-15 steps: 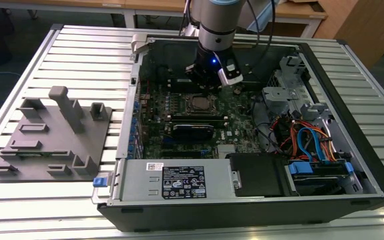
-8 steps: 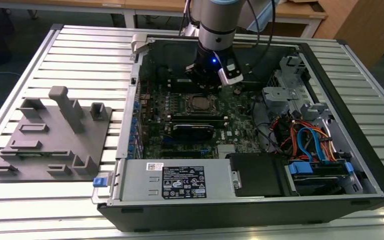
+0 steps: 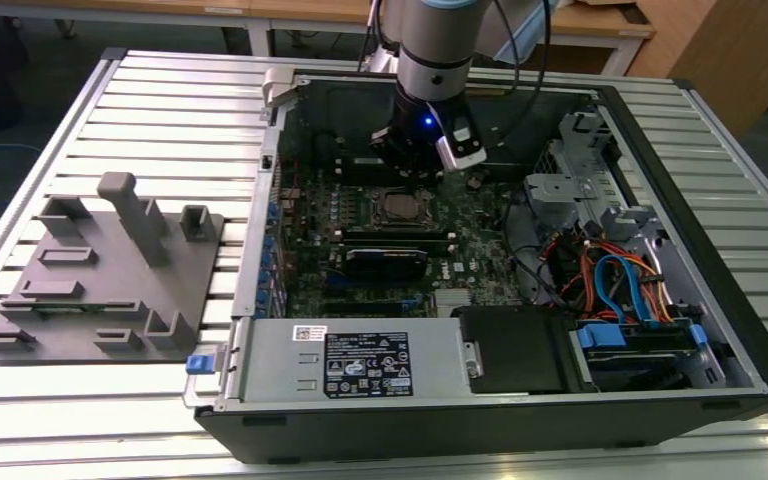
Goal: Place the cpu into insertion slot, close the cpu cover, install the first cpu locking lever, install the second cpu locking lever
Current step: 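Install the first cpu locking lever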
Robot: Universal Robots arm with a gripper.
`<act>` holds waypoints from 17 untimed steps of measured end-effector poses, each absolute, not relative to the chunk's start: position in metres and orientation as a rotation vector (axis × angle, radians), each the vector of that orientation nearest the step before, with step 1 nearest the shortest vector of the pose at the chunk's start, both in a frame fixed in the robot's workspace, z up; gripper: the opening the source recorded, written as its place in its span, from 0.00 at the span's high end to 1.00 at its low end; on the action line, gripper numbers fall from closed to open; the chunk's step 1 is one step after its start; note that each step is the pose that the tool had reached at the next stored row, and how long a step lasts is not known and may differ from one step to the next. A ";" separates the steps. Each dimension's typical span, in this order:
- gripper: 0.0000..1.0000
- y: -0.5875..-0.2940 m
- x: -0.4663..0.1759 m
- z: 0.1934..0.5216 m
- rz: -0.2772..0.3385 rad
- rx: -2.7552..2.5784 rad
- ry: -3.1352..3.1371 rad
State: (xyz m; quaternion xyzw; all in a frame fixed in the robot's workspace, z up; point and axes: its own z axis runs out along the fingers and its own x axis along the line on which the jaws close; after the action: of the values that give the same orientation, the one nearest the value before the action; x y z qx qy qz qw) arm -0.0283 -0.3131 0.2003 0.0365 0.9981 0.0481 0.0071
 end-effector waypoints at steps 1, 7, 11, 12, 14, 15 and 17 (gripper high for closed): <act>0.90 -0.313 -0.028 0.200 0.150 0.114 3.122; 0.90 -0.313 -0.028 0.201 0.151 0.114 3.122; 0.90 -0.313 -0.028 0.201 0.149 0.114 3.122; 0.90 -0.313 -0.028 0.201 0.149 0.114 3.122; 0.90 -0.313 -0.028 0.200 0.146 0.114 3.122; 0.90 -0.313 -0.028 0.200 0.144 0.114 3.122; 0.90 -0.313 -0.028 0.199 0.142 0.114 3.122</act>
State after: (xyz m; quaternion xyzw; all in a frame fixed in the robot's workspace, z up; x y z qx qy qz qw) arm -0.0283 -0.3132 0.1987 0.0365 0.9983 0.0453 0.0072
